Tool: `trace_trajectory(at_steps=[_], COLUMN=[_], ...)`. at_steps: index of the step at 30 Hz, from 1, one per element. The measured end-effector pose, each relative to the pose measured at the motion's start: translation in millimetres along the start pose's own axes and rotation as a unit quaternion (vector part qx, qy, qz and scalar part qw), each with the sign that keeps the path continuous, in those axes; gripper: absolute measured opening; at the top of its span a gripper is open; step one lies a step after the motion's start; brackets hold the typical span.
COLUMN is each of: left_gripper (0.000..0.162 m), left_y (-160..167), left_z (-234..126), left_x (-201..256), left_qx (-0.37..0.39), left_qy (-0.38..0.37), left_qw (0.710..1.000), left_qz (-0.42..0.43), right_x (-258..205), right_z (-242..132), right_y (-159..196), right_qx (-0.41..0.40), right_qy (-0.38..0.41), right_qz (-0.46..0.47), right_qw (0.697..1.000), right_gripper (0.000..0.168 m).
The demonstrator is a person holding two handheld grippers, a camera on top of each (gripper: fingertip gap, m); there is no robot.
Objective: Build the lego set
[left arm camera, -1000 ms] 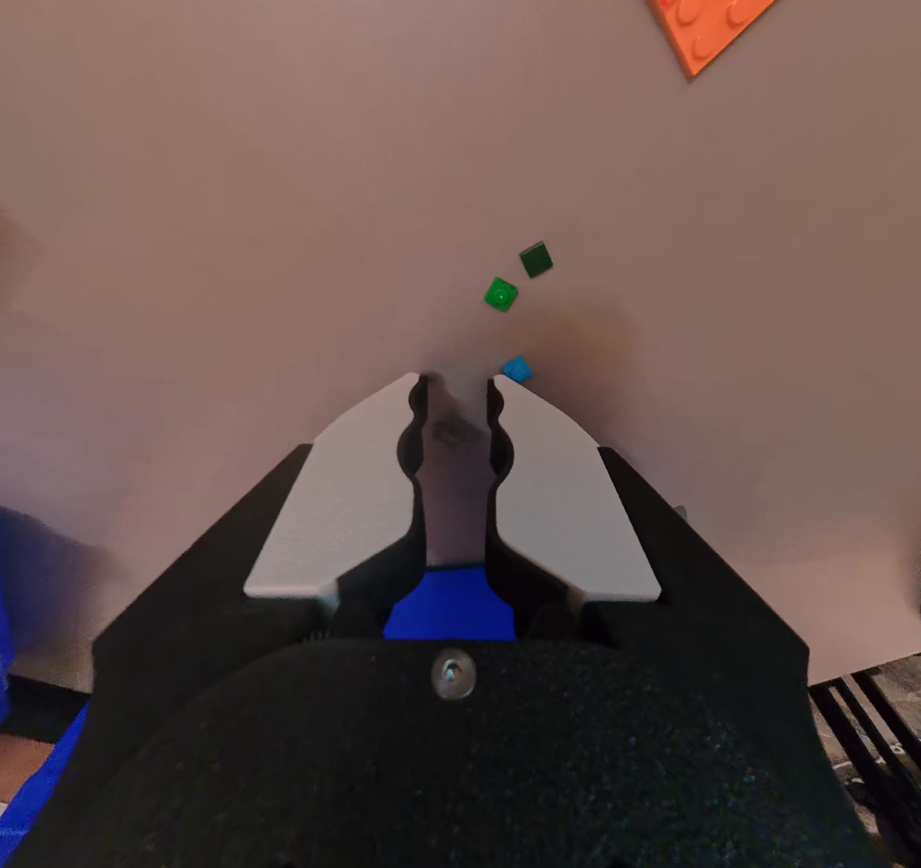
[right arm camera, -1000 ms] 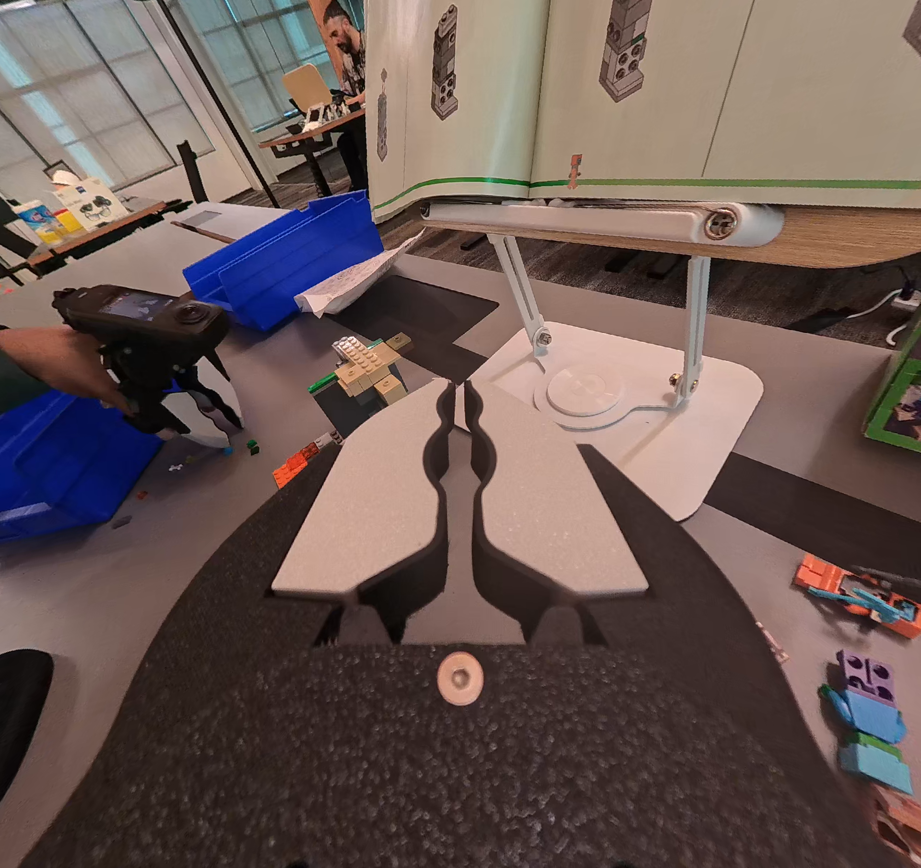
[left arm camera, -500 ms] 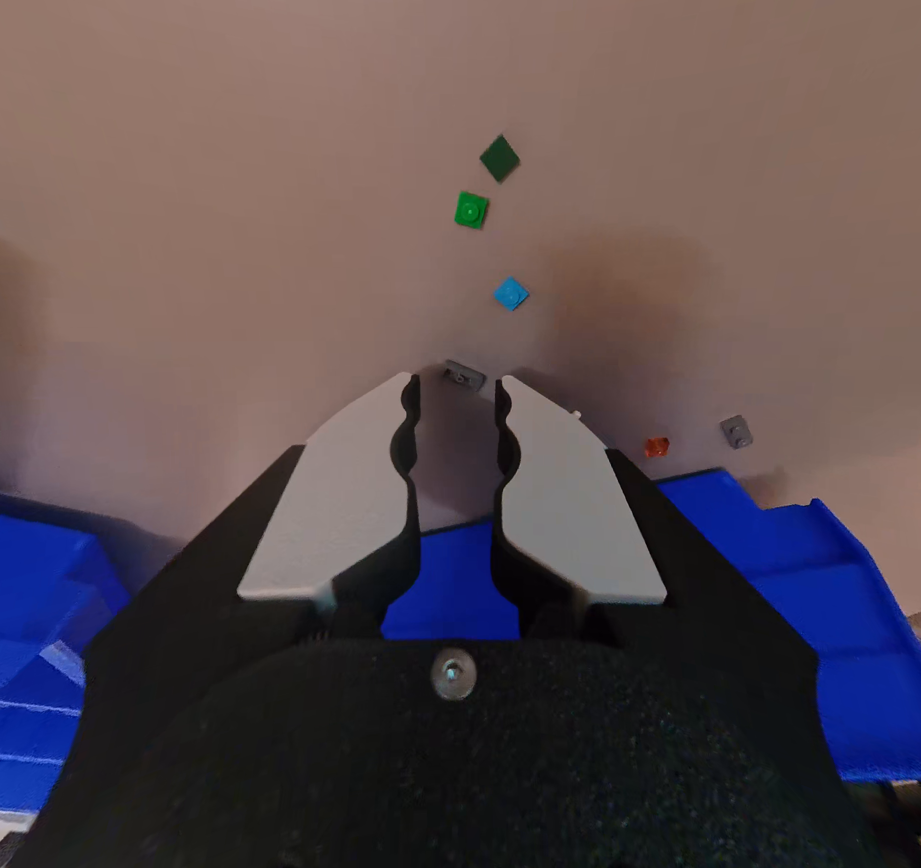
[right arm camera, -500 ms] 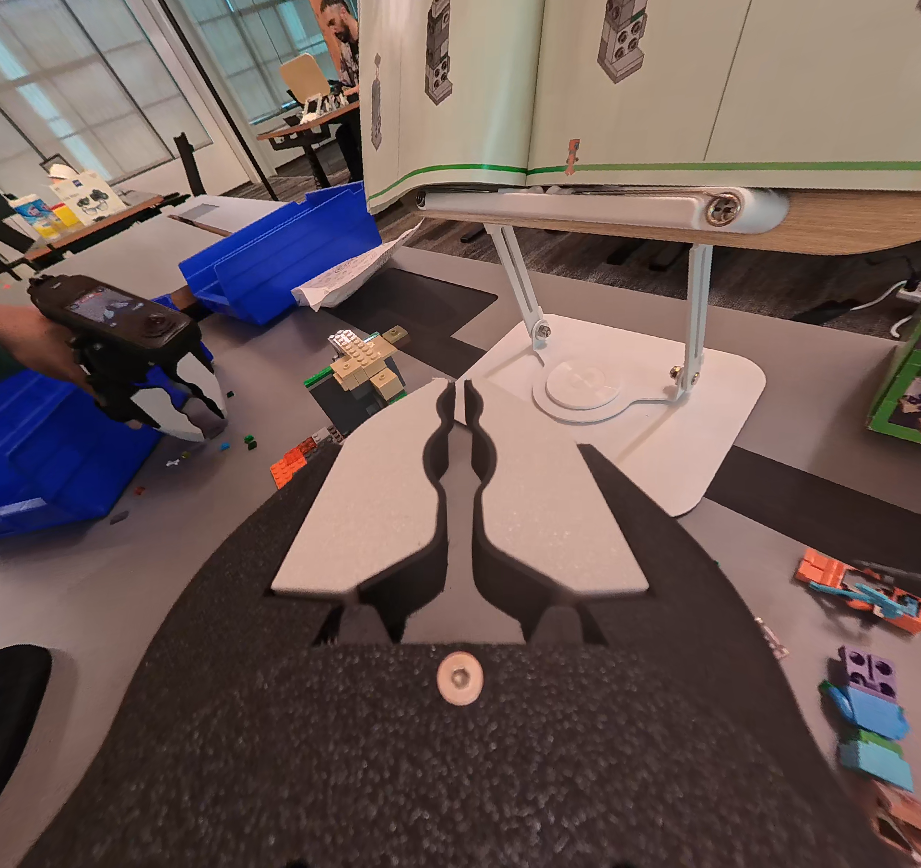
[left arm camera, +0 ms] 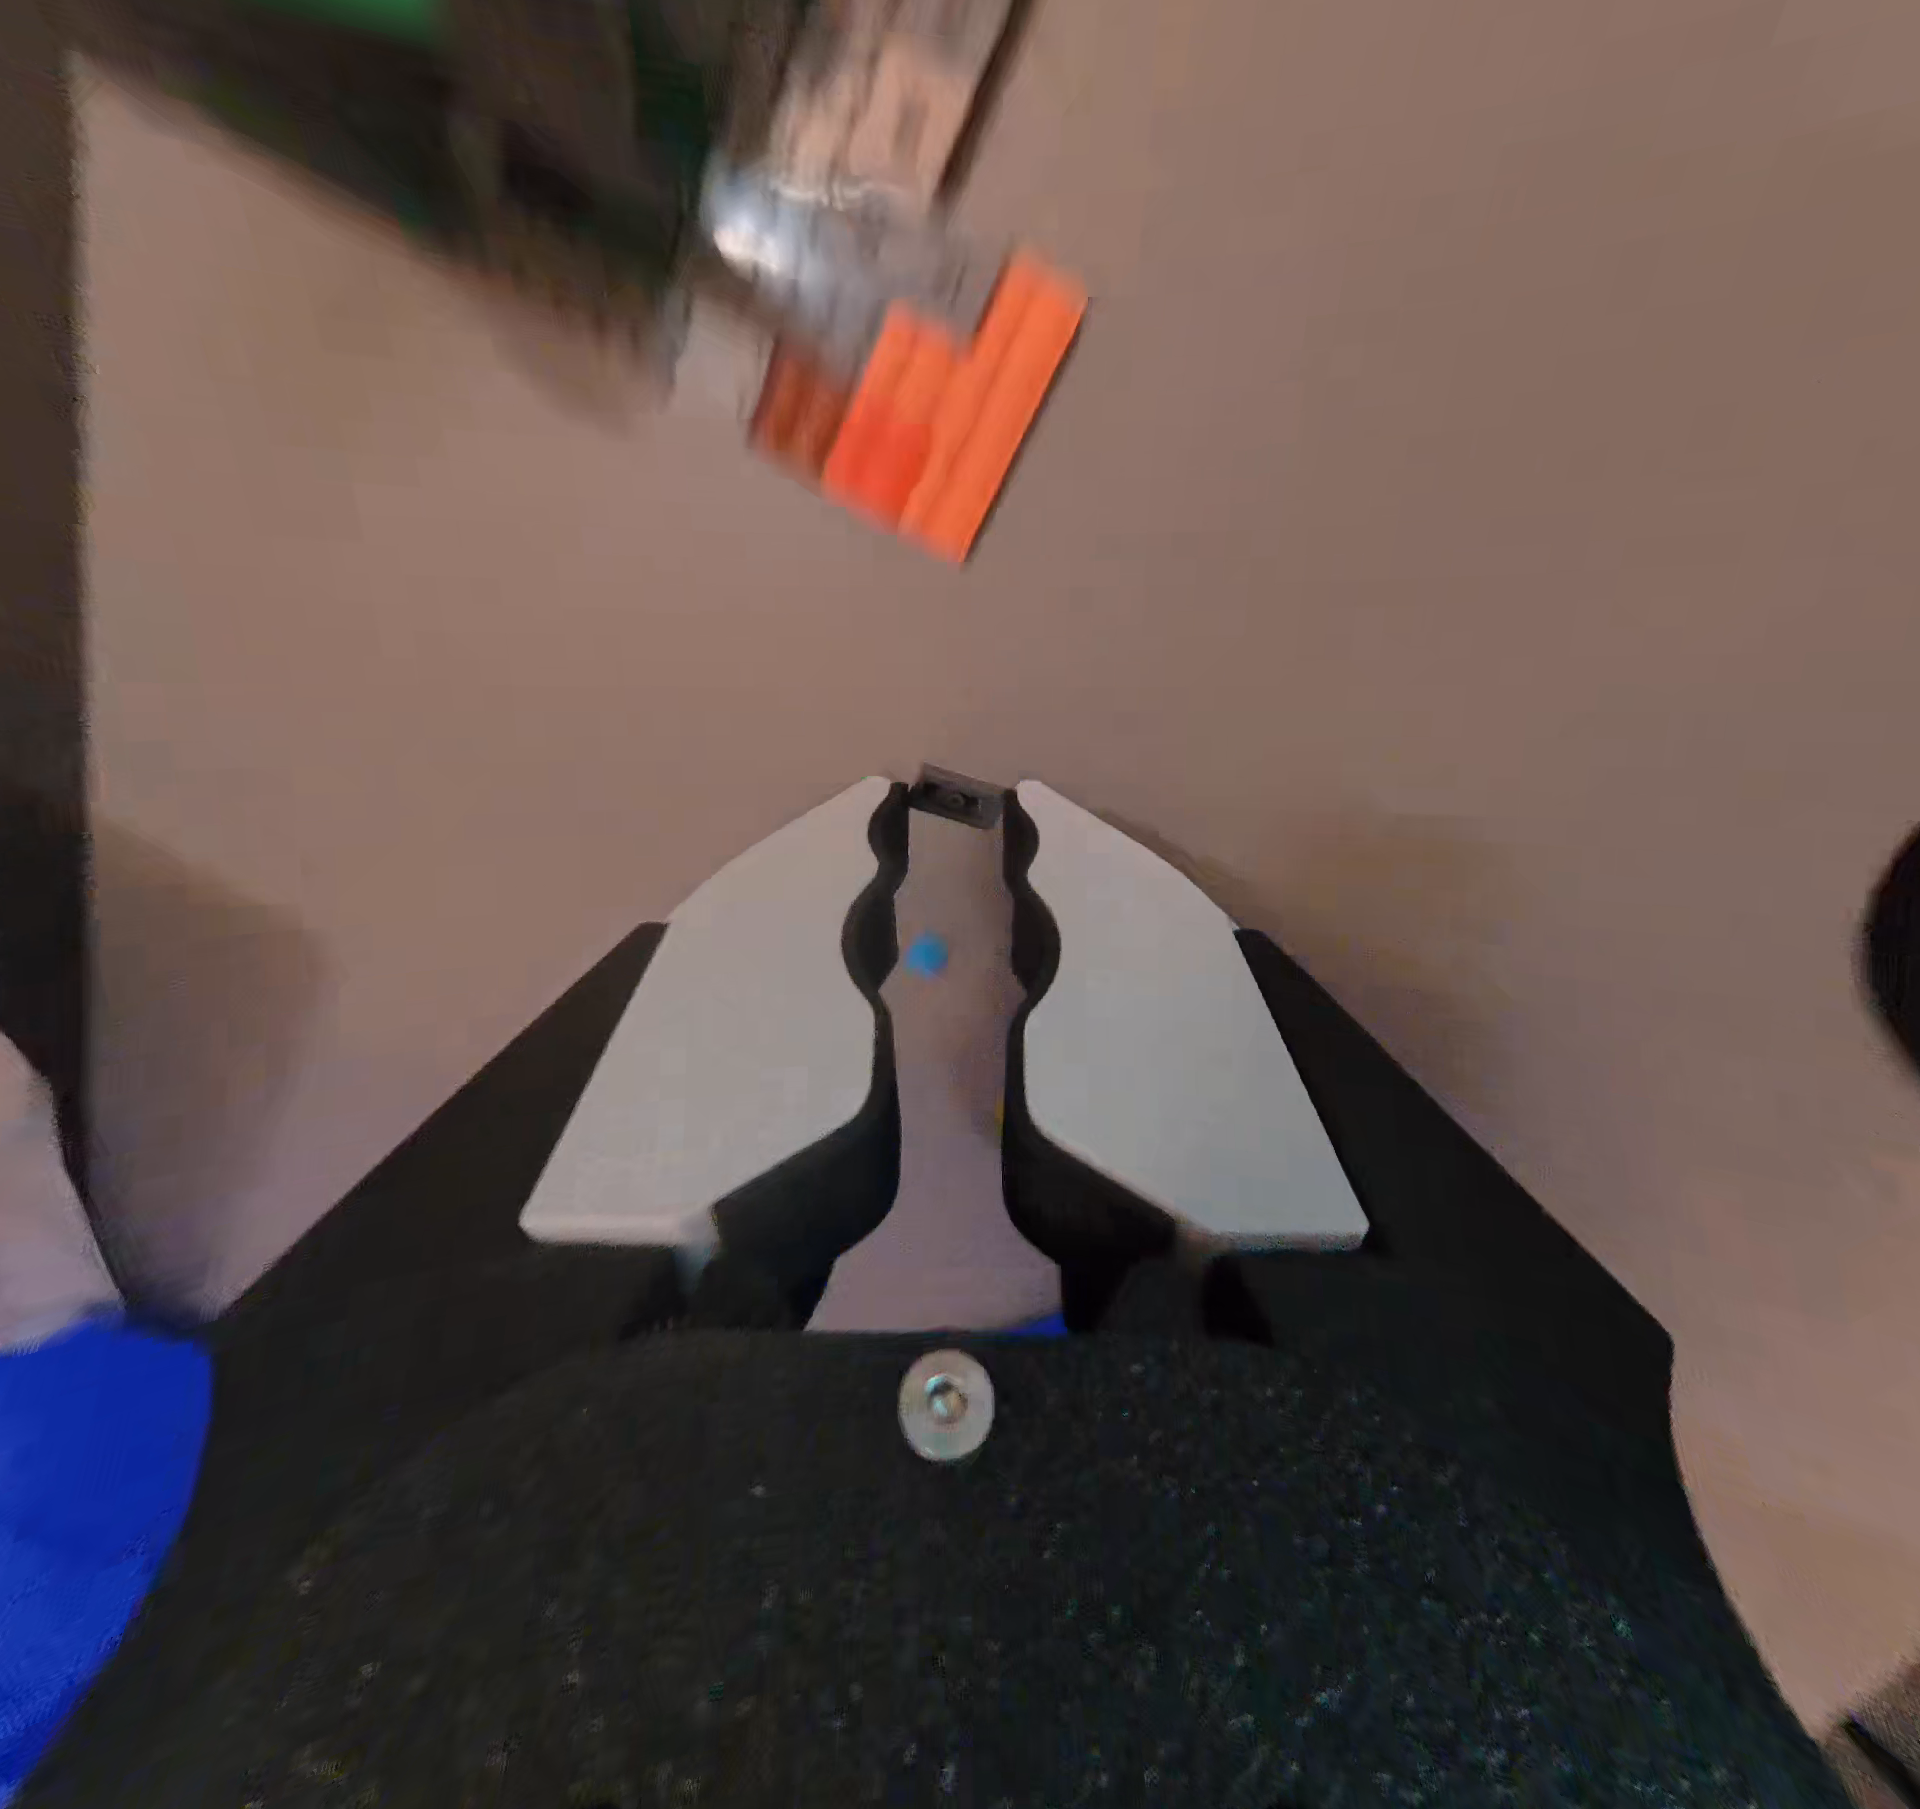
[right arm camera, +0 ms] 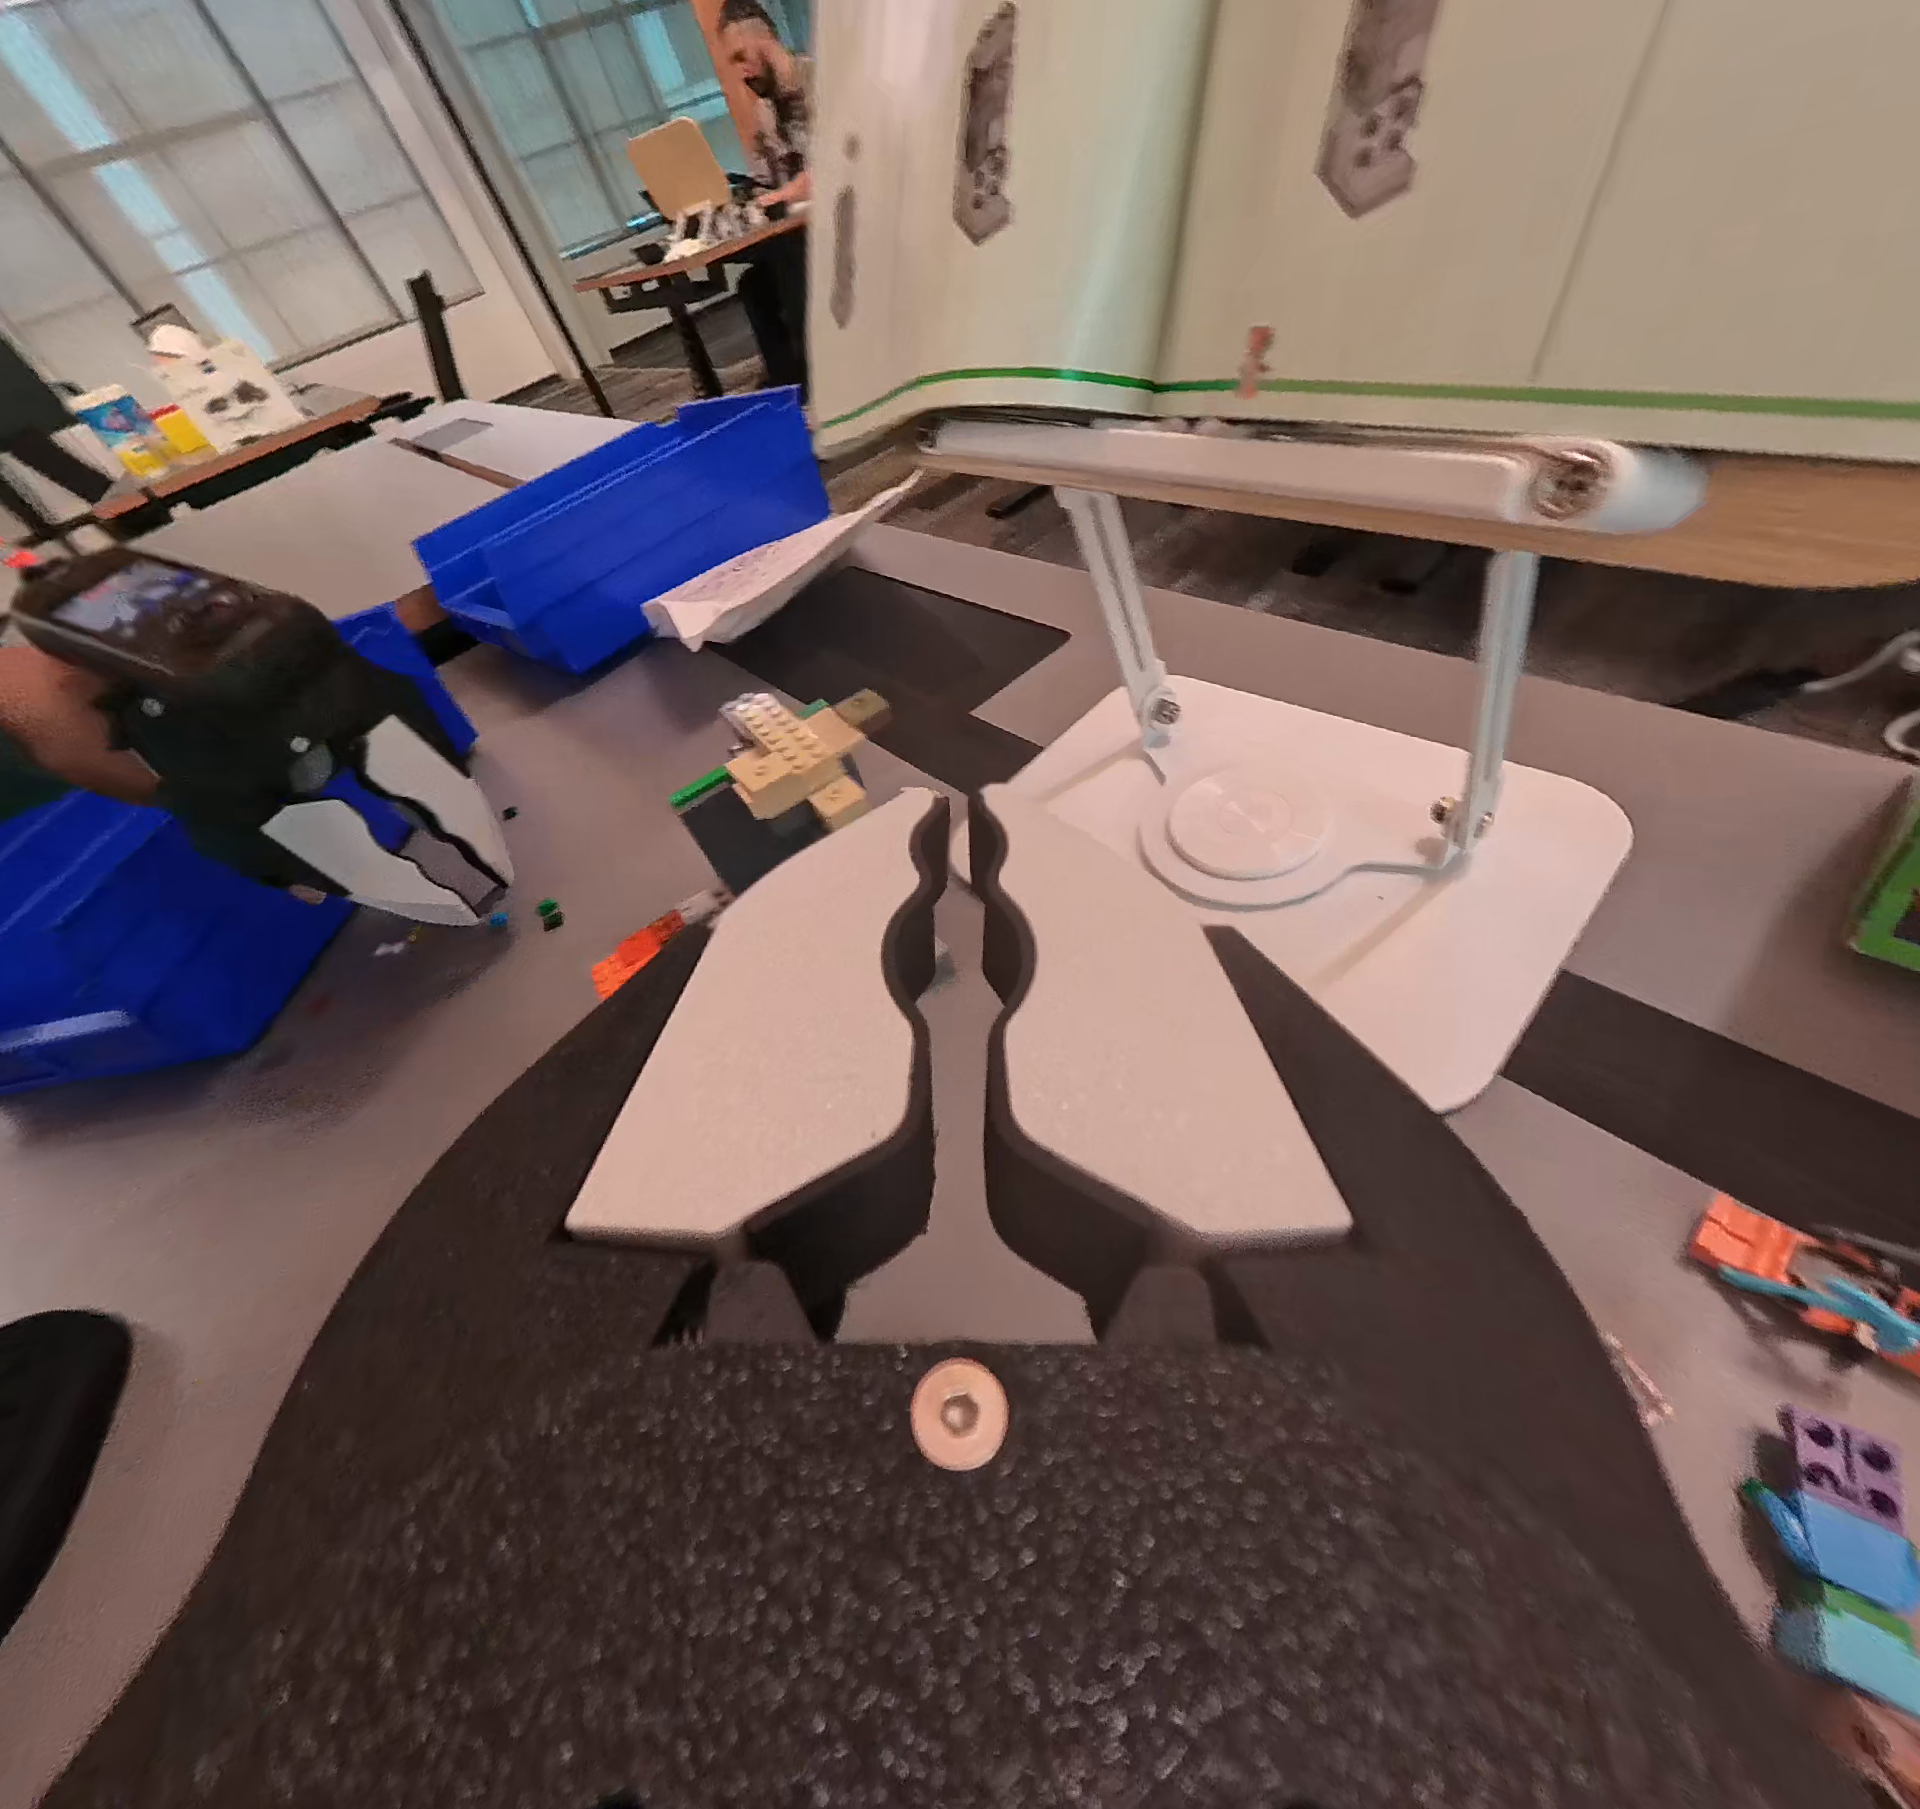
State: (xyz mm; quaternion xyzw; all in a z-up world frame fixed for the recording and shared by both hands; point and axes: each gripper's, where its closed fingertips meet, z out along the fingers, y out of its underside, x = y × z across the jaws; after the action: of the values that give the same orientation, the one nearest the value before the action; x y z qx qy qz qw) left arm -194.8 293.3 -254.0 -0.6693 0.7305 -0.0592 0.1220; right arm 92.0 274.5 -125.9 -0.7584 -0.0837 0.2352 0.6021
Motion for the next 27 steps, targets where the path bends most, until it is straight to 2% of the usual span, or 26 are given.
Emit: trace_trajectory(at_steps=[3,6,8,11,13,15,17,21,24,27], left_gripper=[0.017,0.017,0.017,0.017,0.017,0.017,0.017,0.017,0.017,0.017], left_y=[-69.7,-132.5,-164.5,-197.7,-211.4,-219.3,-224.7,-233.5,-234.9,-230.1], left_z=[-17.1,-33.9,-42.9,-54.5,-62.4,-68.8,-75.5,-86.7,-89.3,-84.8], left_x=[32.2,72.1,98.9,132.0,150.3,164.6,176.8,201.7,211.7,209.0], left_qx=[0.116,0.225,0.289,0.372,0.423,0.461,0.496,0.553,0.568,0.567], left_qy=[-0.010,-0.013,-0.010,-0.003,0.007,0.015,0.023,0.045,0.045,0.034], left_qw=[0.992,0.971,0.952,0.921,0.898,0.879,0.860,0.823,0.811,0.813], left_qz=[0.042,0.077,0.100,0.116,0.120,0.120,0.120,0.126,0.132,0.126], right_x=[-33.3,-71.4,-104.0,-144.6,-153.3,-150.2,-146.0,-164.8,-186.6,-195.5], right_z=[0.1,-3.3,-13.3,-49.3,-75.5,-95.9,-110.4,-127.0,-134.5,-139.0], right_y=[-3.7,3.5,14.3,29.2,36.0,46.2,57.2,78.0,80.4,77.4], right_qx=[-0.008,-0.040,-0.064,-0.079,-0.072,-0.070,-0.068,-0.083,-0.078,-0.072], right_qy=[-0.071,-0.147,-0.221,-0.337,-0.375,-0.377,-0.370,-0.405,-0.450,-0.477], right_qz=[-0.026,-0.053,-0.045,0.008,0.056,0.099,0.138,0.199,0.205,0.215], right_qw=[0.997,0.987,0.972,0.938,0.923,0.918,0.916,0.889,0.866,0.849], right_gripper=[0.004,0.007,0.009,0.012,0.016,0.024,0.028,0.031,0.033,0.032])
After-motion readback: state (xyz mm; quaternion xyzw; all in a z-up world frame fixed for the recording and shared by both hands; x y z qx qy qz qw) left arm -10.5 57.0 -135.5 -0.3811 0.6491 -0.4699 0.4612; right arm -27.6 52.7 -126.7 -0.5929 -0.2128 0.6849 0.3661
